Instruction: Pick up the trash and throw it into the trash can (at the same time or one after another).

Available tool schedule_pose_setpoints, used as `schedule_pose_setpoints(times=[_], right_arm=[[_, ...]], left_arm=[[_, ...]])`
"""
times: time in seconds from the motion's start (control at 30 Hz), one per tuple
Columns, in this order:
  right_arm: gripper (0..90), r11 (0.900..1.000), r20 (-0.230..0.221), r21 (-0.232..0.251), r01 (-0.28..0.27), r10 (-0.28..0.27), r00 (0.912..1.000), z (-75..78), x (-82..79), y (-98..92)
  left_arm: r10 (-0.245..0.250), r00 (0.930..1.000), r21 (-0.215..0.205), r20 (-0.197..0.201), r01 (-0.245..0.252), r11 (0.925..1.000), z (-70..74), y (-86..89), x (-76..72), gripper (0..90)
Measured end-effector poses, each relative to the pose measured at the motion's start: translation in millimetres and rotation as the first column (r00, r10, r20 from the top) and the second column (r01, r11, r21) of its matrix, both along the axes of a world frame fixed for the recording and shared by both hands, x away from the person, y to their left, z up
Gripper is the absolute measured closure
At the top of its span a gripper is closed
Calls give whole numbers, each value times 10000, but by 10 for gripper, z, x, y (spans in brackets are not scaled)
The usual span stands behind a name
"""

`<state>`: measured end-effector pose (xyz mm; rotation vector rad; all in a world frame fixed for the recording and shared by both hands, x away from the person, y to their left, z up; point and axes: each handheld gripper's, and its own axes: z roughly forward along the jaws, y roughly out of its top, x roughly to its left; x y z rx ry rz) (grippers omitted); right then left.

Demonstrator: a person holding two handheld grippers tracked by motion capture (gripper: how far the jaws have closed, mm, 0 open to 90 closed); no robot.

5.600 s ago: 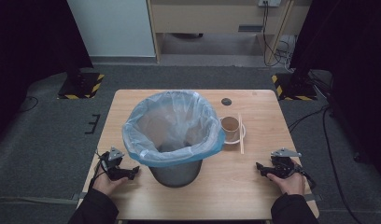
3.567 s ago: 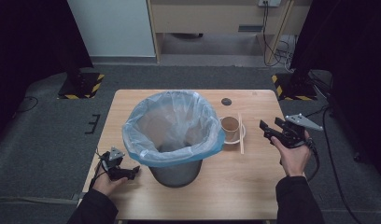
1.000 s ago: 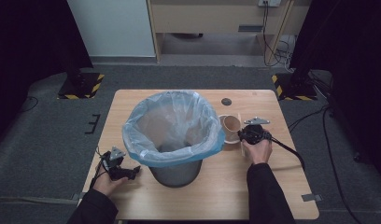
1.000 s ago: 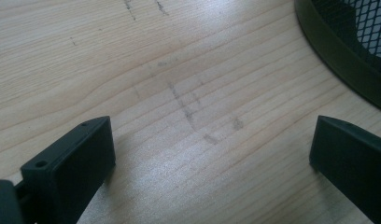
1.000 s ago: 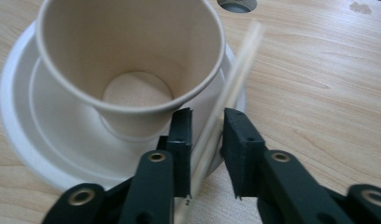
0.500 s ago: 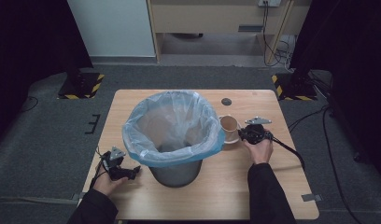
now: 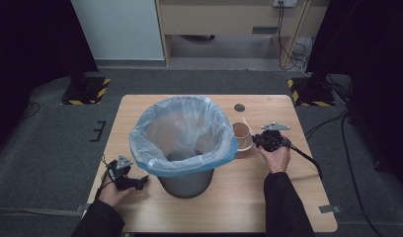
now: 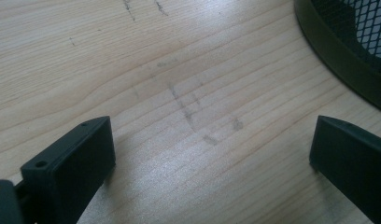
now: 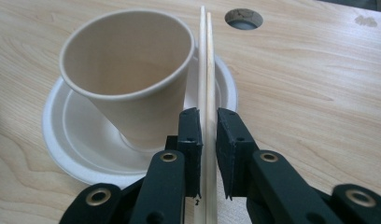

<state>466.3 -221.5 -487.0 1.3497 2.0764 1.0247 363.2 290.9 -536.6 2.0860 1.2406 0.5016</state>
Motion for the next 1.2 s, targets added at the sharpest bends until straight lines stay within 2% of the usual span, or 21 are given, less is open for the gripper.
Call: schedule_pose_setpoints(times=[0.2,0.47,0.7,0.77,0.87,1.2], right_arm=[[805,9994,142,351,-42,37,9999,51,-14,-32],[805,9991,126,402,-110,105,9999,53,-19,-27],[805,9987,286,516,-25,10,9996,104,-33,-80],[804,9982,336,600,29,-49,9994,127,-37,-95],[805,9988,469,485,17,-40,9989,176,-45,-111],[804,9971,1027,752,65,-142,9946,392,-77,-159]], left_arm=[[5,10000,-5,1,-5,10000,0,-1,0,0],[5,10000,-4,1,-5,10000,0,-1,1,0],[5,10000,-4,3,-5,10000,0,-2,1,0],[5,10000,-3,0,-5,10000,0,-1,1,0],[2,10000,0,1,-2,10000,0,-2,1,0],[-2,10000,1,-1,2,10000,0,-2,1,0]])
